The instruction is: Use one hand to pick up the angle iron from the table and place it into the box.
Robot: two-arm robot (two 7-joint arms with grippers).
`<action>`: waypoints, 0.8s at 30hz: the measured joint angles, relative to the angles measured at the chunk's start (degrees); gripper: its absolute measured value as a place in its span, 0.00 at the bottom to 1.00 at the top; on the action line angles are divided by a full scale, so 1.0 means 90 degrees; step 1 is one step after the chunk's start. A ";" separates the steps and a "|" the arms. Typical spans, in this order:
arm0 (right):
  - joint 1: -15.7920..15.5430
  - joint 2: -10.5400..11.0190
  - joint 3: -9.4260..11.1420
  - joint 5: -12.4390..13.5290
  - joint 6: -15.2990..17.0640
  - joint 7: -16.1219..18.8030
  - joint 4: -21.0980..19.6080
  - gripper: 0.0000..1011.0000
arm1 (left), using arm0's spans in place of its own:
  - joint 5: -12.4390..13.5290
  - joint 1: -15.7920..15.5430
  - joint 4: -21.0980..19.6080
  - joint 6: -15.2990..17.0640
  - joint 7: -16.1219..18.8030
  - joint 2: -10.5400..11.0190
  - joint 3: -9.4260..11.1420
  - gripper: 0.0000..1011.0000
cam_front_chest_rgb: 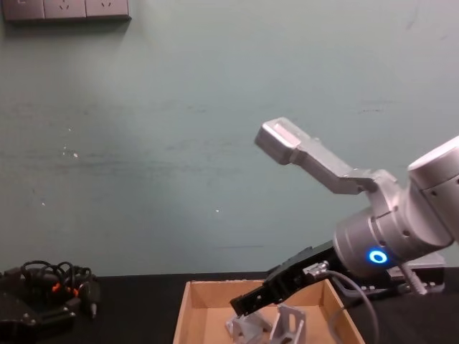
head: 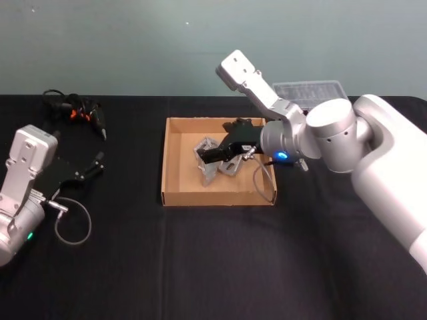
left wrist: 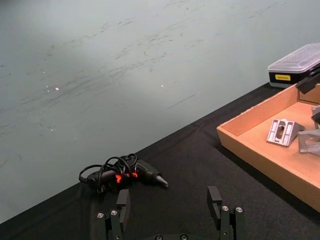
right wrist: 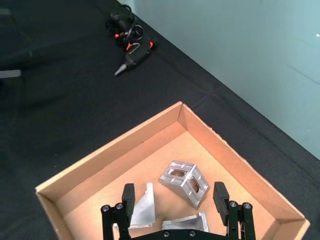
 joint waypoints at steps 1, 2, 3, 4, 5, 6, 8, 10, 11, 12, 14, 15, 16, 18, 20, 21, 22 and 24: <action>-0.0103 0.0070 0.0071 0.0020 0.0046 0.0002 -0.0194 0.99 | 0.0000 0.0000 0.0000 0.0000 0.0000 0.0000 0.0000 1.00; -0.0164 0.0108 0.0113 0.0037 0.0072 -0.0002 -0.0313 0.99 | 0.0000 0.0000 0.0000 0.0000 0.0000 0.0000 0.0000 1.00; -0.0298 0.0186 0.0196 0.0082 0.0124 -0.0013 -0.0551 0.99 | 0.0000 0.0000 0.0000 0.0000 0.0000 0.0000 0.0000 1.00; -0.0380 0.0230 0.0237 0.0105 0.0154 -0.0031 -0.0694 0.99 | 0.0000 0.0000 0.0000 0.0000 0.0000 0.0000 0.0000 1.00; -0.0452 0.0278 0.0288 0.0126 0.0179 -0.0050 -0.0838 0.99 | 0.0000 0.0000 0.0000 0.0000 0.0000 0.0000 0.0000 1.00; -0.0538 0.0326 0.0332 0.0143 0.0198 -0.0077 -0.0987 0.99 | 0.0000 0.0000 0.0000 0.0000 0.0000 0.0000 0.0000 1.00; -0.0713 0.0420 0.0428 0.0187 0.0233 -0.0147 -0.1286 0.99 | 0.0000 0.0000 0.0000 0.0000 0.0000 0.0000 0.0000 1.00; -0.0982 0.0547 0.0573 0.0248 0.0274 -0.0271 -0.1688 0.99 | 0.0000 0.0000 0.0000 0.0000 0.0000 0.0000 0.0000 1.00; -0.1186 0.0628 0.0681 0.0269 0.0292 -0.0411 -0.1986 0.99 | 0.0000 0.0000 0.0000 0.0000 0.0000 0.0000 0.0000 1.00; -0.1290 0.0666 0.0741 0.0271 0.0298 -0.0488 -0.2136 0.99 | 0.0000 0.0000 0.0000 0.0000 0.0000 0.0000 0.0000 1.00; -0.1613 0.0749 0.0914 0.0269 0.0266 -0.0746 -0.2536 0.99 | 0.0000 0.0000 0.0000 0.0000 0.0000 0.0000 0.0000 1.00; -0.1720 0.0770 0.0970 0.0264 0.0233 -0.0845 -0.2657 0.99 | 0.0000 0.0000 -0.0001 0.0000 0.0000 0.0000 0.0000 1.00; -0.1831 0.0787 0.1034 0.0254 0.0192 -0.0945 -0.2775 0.99 | 0.0000 0.0000 0.0000 0.0000 0.0000 0.0000 0.0000 1.00; -0.2160 0.0827 0.1199 0.0189 0.0058 -0.1234 -0.3095 0.99 | 0.0000 0.0000 0.0000 0.0000 0.0000 0.0000 0.0000 1.00; -0.2474 0.0836 0.1370 0.0110 -0.0110 -0.1547 -0.3358 0.99 | 0.0000 0.0000 0.0000 0.0000 0.0000 0.0000 0.0000 1.00; -0.2582 0.0832 0.1422 0.0081 -0.0174 -0.1662 -0.3441 0.99 | 0.0000 0.0000 0.0000 0.0000 0.0000 0.0000 0.0000 1.00; -0.2688 0.0824 0.1474 0.0044 -0.0255 -0.1783 -0.3520 0.99 | 0.0000 0.0000 0.0000 0.0000 0.0000 0.0000 0.0000 1.00; -0.3005 0.0801 0.1616 -0.0064 -0.0489 -0.2108 -0.3729 0.99 | 0.0000 0.0000 0.0000 0.0000 0.0000 0.0000 0.0000 1.00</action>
